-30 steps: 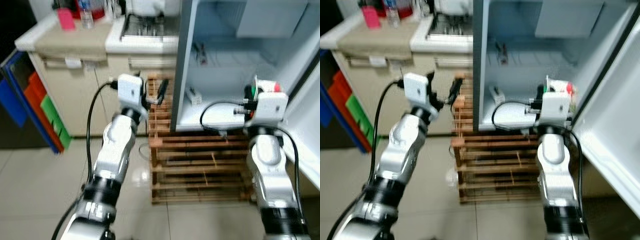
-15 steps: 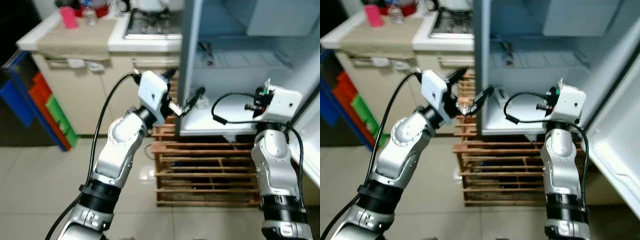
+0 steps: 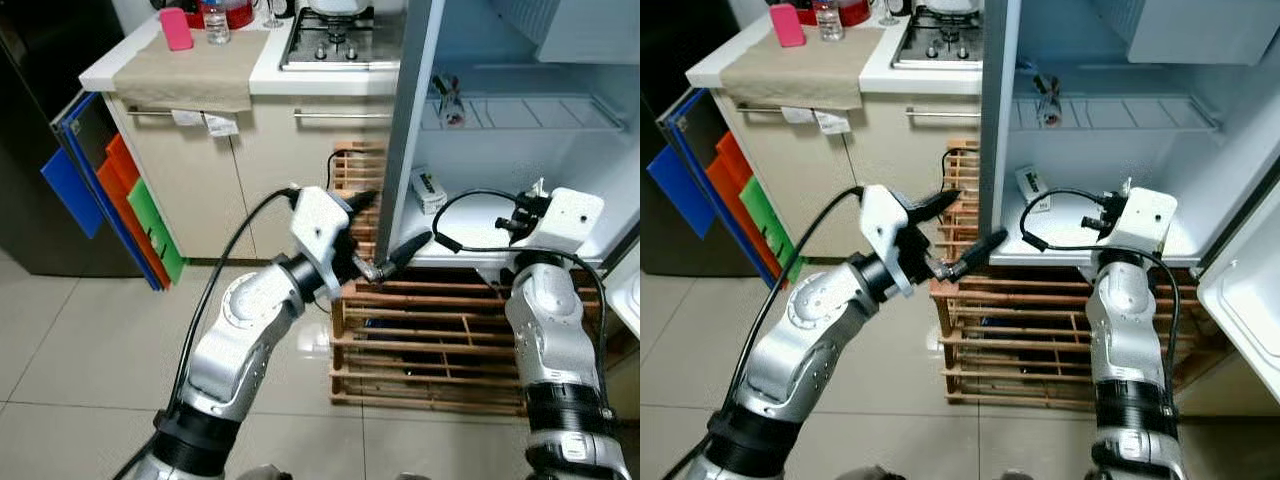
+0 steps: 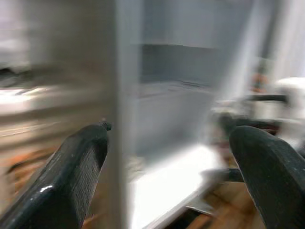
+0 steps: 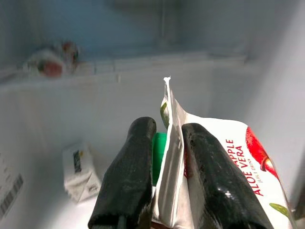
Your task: Restocking fridge
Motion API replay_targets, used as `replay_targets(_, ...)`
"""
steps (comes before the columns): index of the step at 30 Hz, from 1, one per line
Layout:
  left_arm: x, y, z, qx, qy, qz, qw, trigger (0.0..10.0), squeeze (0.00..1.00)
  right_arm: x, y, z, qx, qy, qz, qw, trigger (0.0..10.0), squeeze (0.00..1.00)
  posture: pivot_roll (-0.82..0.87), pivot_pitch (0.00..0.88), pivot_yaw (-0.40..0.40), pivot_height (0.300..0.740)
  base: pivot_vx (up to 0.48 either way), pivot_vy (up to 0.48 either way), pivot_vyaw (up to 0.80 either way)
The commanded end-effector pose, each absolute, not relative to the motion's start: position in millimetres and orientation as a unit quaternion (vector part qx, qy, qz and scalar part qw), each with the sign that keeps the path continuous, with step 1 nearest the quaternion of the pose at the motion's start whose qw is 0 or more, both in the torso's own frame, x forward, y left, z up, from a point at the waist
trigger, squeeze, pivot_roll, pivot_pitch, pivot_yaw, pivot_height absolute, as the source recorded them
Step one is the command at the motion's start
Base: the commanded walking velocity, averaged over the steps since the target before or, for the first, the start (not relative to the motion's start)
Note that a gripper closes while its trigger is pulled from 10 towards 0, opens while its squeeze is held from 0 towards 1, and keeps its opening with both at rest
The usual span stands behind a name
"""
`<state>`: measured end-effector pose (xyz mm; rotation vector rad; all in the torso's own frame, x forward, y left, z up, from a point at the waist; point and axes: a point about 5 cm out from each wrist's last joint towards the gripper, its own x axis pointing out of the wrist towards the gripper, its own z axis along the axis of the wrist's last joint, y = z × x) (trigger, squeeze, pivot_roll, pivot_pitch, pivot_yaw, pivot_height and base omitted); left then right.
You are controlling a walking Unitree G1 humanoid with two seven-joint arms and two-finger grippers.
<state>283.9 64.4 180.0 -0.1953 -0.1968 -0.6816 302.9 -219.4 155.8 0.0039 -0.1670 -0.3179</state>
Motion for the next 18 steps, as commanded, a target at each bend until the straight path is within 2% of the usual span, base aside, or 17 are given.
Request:
replay_targets(1, 289, 80, 175, -0.122, -0.084, -0.27, 0.951, 10.0, 0.0, 298, -210, 174, -0.011, -0.123, -0.148, 0.981, 10.0, 0.0, -0.08, 0.019, 0.031, 0.74, 0.0, 0.0, 0.0)
replay_targets(3, 294, 106, 168, -0.164, -0.074, -0.177, 0.968, 10.0, 0.0, 283, -202, 183, -0.035, -0.151, -0.126, 0.98, 10.0, 0.0, -0.1, 0.004, 0.006, 0.74, 0.0, 0.0, 0.0)
replay_targets(7, 292, 117, 167, -0.123, -0.106, -0.152, 0.975, 10.0, 0.0, 262, -201, 181, -0.077, -0.17, -0.108, 0.977, 10.0, 0.0, -0.13, 0.0, -0.026, 0.74, 0.0, 0.0, 0.0)
replay_targets(8, 287, 113, 168, -0.083, -0.126, -0.168, 0.974, 10.0, 0.0, 258, -201, 179, -0.08, -0.17, -0.105, 0.977, 10.0, 0.0, -0.14, 0.0, -0.029, 0.74, 0.0, 0.0, 0.0)
replay_targets(9, 282, 103, 168, -0.003, -0.158, -0.191, 0.969, 10.0, 0.0, 259, -201, 176, -0.083, -0.169, -0.1, 0.977, 10.0, 0.0, -0.14, 0.0, -0.033, 0.74, 0.0, 0.0, 0.0)
replay_targets(10, 282, 103, 168, -0.003, -0.158, -0.191, 0.969, 10.0, 0.0, 259, -201, 176, -0.083, -0.169, -0.1, 0.977, 10.0, 0.0, -0.14, 0.0, -0.033, 0.74, 0.0, 0.0, 0.0)
replay_targets(11, 284, 95, 162, 0.084, -0.186, -0.198, 0.959, 10.0, 0.0, 263, -201, 172, -0.082, -0.173, -0.099, 0.977, 10.0, 0.0, -0.13, 0.0, -0.034, 0.74, 0.0, 0.0, 0.0)
replay_targets(12, 289, 94, 153, 0.088, -0.172, -0.197, 0.961, 10.0, 0.0, 266, -200, 171, -0.076, -0.177, -0.098, 0.976, 10.0, 0.0, -0.13, 0.0, -0.033, 0.74, 0.0, 0.0, 0.0)
replay_targets(14, 305, 105, 131, 0.046, -0.116, -0.141, 0.982, 10.0, 0.0, 275, -197, 166, -0.079, -0.188, -0.083, 0.975, 10.0, 0.0, -0.13, 0.0, -0.024, 0.74, 0.0, 0.0, 0.0)
replay_targets(18, 311, 111, 115, 0.047, -0.082, -0.119, 0.988, 10.0, 0.0, 284, -199, 152, -0.094, -0.167, -0.08, 0.978, 10.0, 0.0, -0.13, 0.0, -0.007, 0.74, 0.0, 0.0, 0.0)
